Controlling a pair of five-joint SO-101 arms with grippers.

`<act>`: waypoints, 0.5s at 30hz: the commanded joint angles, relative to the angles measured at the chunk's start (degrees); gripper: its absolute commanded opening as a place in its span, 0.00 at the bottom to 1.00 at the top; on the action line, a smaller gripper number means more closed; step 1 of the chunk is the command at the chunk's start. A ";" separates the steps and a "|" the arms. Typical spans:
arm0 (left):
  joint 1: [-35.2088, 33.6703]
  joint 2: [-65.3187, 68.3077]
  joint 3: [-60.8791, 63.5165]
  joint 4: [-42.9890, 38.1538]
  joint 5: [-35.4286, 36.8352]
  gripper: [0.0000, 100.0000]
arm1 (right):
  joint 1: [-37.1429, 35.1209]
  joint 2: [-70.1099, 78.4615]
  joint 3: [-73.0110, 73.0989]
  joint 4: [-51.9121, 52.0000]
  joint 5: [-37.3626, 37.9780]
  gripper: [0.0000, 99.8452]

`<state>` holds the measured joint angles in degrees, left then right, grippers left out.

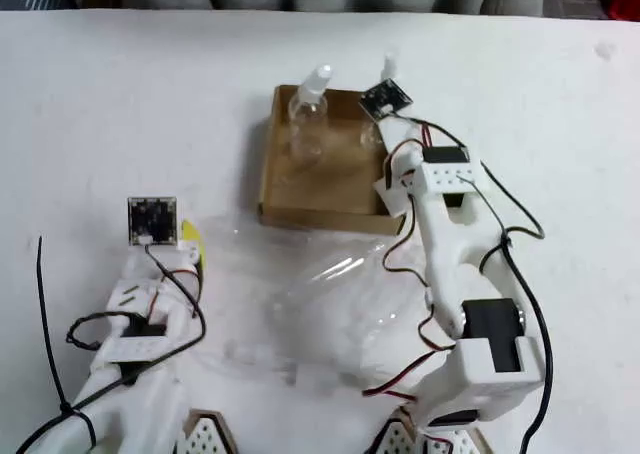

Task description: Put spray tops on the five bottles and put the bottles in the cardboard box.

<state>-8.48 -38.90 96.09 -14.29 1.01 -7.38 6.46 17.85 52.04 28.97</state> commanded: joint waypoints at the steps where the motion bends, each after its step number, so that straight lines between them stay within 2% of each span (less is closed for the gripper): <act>1: 0.40 -2.24 -0.26 0.18 -0.62 0.07 | 0.22 -0.66 -2.73 0.40 0.62 0.21; 5: 0.48 -2.24 -0.26 0.18 -0.70 0.07 | -0.40 -2.86 -3.69 1.98 0.62 0.21; 9: 0.48 -2.24 -0.26 0.18 -0.62 0.07 | -1.63 -8.31 -6.95 8.66 0.53 0.21; 11: 0.48 -2.24 -0.26 0.18 -0.62 0.07 | -2.15 -10.95 -8.44 12.44 -2.29 0.20; 15: 0.48 -2.24 -0.26 0.18 -0.62 0.07 | -2.95 -15.52 -12.22 20.44 -9.58 0.08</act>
<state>-8.48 -38.90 96.09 -14.29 1.01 -9.23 -2.59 11.25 65.49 25.01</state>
